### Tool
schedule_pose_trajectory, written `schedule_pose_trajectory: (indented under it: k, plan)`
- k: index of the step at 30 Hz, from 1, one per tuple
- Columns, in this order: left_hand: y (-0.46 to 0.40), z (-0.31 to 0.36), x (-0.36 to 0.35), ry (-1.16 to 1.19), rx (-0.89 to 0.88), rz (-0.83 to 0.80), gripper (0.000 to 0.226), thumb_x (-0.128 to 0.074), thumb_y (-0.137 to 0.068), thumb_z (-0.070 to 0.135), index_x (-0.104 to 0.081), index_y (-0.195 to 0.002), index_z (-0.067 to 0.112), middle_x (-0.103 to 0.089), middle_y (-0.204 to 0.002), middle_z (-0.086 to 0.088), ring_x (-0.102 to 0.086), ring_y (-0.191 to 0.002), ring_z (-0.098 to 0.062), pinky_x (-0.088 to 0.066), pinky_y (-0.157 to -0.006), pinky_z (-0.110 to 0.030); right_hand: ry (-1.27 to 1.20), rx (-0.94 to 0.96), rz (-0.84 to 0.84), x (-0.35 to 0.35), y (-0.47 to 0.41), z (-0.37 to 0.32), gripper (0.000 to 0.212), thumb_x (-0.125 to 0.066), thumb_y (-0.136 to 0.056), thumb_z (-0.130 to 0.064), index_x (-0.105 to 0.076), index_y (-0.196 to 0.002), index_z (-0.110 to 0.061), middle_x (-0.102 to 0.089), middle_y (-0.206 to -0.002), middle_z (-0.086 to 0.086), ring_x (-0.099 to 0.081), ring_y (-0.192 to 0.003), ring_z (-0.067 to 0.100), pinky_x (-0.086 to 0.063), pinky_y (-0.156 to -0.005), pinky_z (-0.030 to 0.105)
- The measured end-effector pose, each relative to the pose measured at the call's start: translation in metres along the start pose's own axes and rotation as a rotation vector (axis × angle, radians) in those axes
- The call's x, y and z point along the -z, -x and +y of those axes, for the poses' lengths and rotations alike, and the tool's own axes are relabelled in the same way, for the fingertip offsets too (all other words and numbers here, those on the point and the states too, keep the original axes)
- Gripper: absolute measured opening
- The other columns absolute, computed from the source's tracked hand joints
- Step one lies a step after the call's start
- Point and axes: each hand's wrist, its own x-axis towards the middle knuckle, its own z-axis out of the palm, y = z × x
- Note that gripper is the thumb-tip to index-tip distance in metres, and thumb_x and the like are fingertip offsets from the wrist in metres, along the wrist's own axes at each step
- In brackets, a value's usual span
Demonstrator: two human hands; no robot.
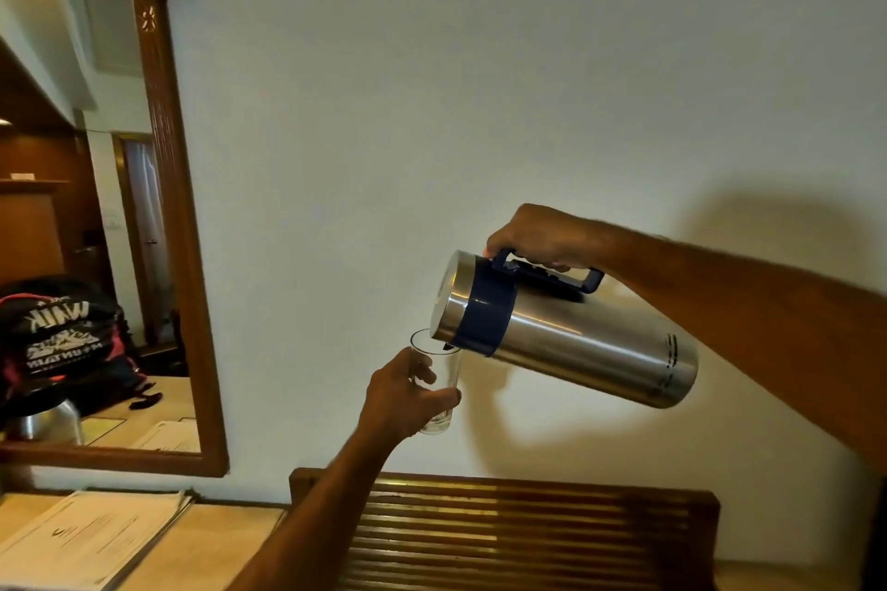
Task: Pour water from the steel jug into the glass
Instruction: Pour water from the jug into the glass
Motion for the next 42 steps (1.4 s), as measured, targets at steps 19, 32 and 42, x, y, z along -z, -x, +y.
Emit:
schedule_pose_trajectory:
  k: [19,32,42]
  plan:
    - [0.006,0.001,-0.006,0.054,-0.060,0.019,0.059,-0.075,-0.050,0.060,-0.053,-0.099,0.035,-0.059,-0.089,0.022,-0.061,-0.078,-0.009,-0.058,-0.067,-0.024,0.279,-0.010,-0.123,0.001,-0.030,-0.040,0.039,-0.063,-0.043,-0.059,-0.066,-0.050,-0.021,-0.049,-0.054,0.000,-0.045,-0.061,0.023,-0.038,-0.057,0.038]
    - [0.009,0.001,-0.007,0.094,-0.050,0.010,0.056,-0.080,-0.053,0.053,-0.056,-0.100,0.033,-0.063,-0.094,0.016,-0.065,-0.083,-0.014,-0.056,-0.065,-0.023,0.218,-0.018,-0.108,0.012,-0.035,-0.027,0.037,-0.066,-0.059,-0.049,-0.056,-0.036,-0.021,-0.038,-0.038,-0.007,-0.033,-0.046,0.016,-0.033,-0.053,0.035]
    - [0.007,0.008,-0.014,0.087,-0.054,-0.006,0.060,-0.078,-0.053,0.054,-0.053,-0.105,0.037,-0.063,-0.097,0.016,-0.064,-0.085,-0.012,-0.051,-0.063,-0.018,0.159,-0.014,-0.074,0.016,-0.027,-0.020,0.037,-0.068,-0.063,-0.045,-0.056,-0.039,-0.019,-0.040,-0.040,-0.005,-0.032,-0.039,0.012,-0.031,-0.047,0.030]
